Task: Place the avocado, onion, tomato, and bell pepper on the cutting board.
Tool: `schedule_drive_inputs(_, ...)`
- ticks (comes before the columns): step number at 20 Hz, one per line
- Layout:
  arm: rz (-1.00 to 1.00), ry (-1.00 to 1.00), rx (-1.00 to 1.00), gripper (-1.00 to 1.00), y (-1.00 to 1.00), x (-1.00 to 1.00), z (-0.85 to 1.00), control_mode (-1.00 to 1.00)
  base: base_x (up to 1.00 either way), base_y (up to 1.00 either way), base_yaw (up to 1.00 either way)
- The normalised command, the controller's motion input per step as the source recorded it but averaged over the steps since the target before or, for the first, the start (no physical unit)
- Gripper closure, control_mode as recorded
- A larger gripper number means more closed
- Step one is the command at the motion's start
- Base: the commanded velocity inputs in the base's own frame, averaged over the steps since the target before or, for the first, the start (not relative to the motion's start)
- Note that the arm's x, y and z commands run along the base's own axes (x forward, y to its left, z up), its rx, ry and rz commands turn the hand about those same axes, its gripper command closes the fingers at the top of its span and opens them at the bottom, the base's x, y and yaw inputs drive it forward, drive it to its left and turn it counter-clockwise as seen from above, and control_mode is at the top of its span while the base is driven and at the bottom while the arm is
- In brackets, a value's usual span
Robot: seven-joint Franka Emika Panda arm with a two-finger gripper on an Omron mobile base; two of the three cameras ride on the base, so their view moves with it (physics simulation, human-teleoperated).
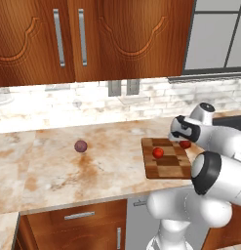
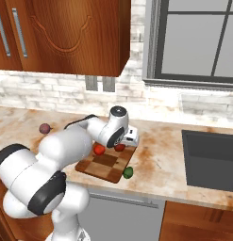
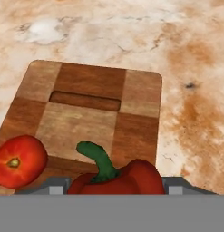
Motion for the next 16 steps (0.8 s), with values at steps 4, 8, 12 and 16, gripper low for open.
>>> schedule_drive_inputs(4,0.0,0.04,0.0,1.0,0.0,0.29,-0.18,-1.0,0.0,0.0,0.0)
schedule_drive_inputs(8,0.0,0.04,0.0,1.0,0.04,0.34,-0.08,-1.0,0.0,0.0,0.0)
schedule_drive_inputs(12,0.0,0.05,0.0,1.0,0.0,0.23,-0.12,-1.0,0.0,0.0,0.0)
schedule_drive_inputs(16,-0.01,0.06,0.0,1.0,0.06,0.1,-0.25,-1.0,0.0,0.0,0.0)
